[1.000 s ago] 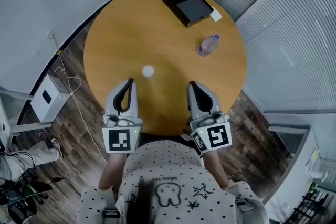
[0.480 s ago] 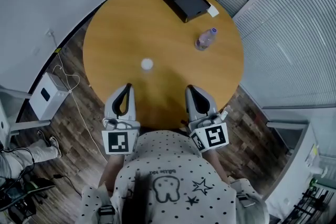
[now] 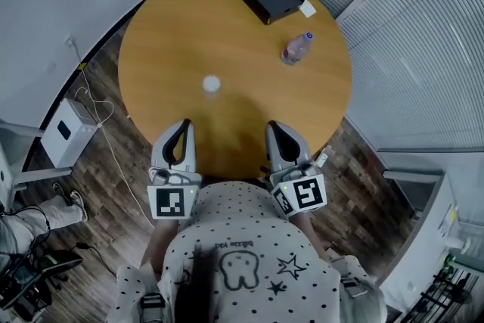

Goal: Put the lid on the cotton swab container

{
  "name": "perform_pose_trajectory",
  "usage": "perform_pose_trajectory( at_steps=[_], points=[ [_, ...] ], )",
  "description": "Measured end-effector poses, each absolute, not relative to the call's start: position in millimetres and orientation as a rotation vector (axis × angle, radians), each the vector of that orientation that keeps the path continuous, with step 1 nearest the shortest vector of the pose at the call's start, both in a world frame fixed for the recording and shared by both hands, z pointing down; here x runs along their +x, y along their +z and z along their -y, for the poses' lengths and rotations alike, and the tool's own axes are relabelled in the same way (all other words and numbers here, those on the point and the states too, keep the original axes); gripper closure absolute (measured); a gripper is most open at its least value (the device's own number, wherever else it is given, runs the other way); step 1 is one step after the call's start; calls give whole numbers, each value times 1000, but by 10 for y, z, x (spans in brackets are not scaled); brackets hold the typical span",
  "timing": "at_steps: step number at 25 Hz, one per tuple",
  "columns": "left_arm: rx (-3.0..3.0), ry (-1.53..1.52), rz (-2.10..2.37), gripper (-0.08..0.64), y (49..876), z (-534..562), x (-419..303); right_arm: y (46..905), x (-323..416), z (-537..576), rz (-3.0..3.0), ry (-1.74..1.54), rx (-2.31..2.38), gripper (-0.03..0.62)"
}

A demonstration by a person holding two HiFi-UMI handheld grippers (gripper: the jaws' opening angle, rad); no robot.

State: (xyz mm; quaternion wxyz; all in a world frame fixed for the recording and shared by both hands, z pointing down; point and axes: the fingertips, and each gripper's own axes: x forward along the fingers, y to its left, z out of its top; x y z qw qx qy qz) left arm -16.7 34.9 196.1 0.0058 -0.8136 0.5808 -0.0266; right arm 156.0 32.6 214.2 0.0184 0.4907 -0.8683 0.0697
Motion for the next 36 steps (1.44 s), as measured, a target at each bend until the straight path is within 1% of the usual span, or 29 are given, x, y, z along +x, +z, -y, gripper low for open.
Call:
perform_pose_trajectory(
  at_steps=[36],
  points=[
    [-2568,-97,-1763,549,2058,-471,-36,2278,1528,-448,2668,187,1458,588]
  ],
)
